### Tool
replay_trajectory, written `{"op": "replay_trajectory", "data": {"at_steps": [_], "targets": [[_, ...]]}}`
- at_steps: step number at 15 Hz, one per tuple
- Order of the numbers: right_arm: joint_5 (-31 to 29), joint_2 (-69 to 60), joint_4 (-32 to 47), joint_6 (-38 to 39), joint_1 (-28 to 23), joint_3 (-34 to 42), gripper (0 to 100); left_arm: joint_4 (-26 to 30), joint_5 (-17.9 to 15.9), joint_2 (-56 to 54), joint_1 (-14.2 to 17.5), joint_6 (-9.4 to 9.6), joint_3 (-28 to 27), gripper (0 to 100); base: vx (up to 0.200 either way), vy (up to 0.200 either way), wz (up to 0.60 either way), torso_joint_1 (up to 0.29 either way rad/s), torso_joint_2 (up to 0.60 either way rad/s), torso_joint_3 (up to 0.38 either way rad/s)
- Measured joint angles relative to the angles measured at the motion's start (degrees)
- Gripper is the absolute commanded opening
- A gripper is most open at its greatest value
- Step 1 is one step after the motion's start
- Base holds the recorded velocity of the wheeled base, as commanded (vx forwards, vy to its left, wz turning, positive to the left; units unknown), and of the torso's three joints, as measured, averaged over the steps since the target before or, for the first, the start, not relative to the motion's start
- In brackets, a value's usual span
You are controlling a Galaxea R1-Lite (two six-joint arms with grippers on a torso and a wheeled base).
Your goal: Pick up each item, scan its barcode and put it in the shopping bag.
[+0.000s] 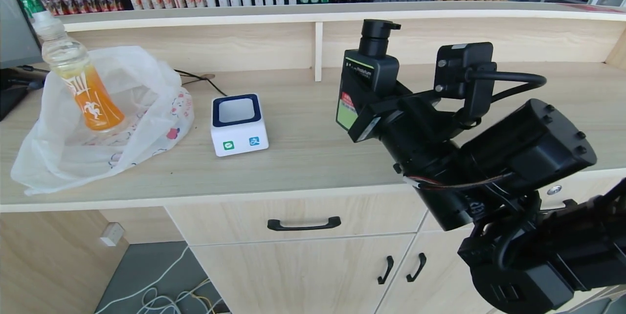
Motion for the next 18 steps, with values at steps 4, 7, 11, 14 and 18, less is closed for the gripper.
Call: {"op": "replay_trajectory", "data": {"at_steps": [4,7,11,14,18], "targets": [[0.00,-0.51,-0.02,0.16,-0.26,0.00,0,0.00,0.02,0.00,0.00,-0.06,0.00,100,0.000,0.200,0.00,0.001,0.00,0.004],[0.00,-0.63,0.00,0.16,-0.28,-0.02,0,0.00,0.02,0.00,0.00,-0.12,0.00,100,0.000,0.200,0.00,0.004,0.00,0.002],[0.00,-0.68,0.02,0.16,-0.28,-0.16,0,0.00,0.02,0.00,0.00,-0.12,0.00,100,0.000,0.200,0.00,0.004,0.00,0.004],[-0.04,-0.66,0.02,0.24,-0.30,-0.48,0,0.02,0.02,0.00,0.00,-0.15,0.00,100,0.000,0.200,0.00,-0.001,0.00,0.001],[-0.06,-0.62,-0.02,0.27,-0.63,-0.89,0,0.02,0.00,0.00,-0.05,-0.09,0.00,100,0.000,0.150,0.00,-0.001,0.00,0.004]]}}
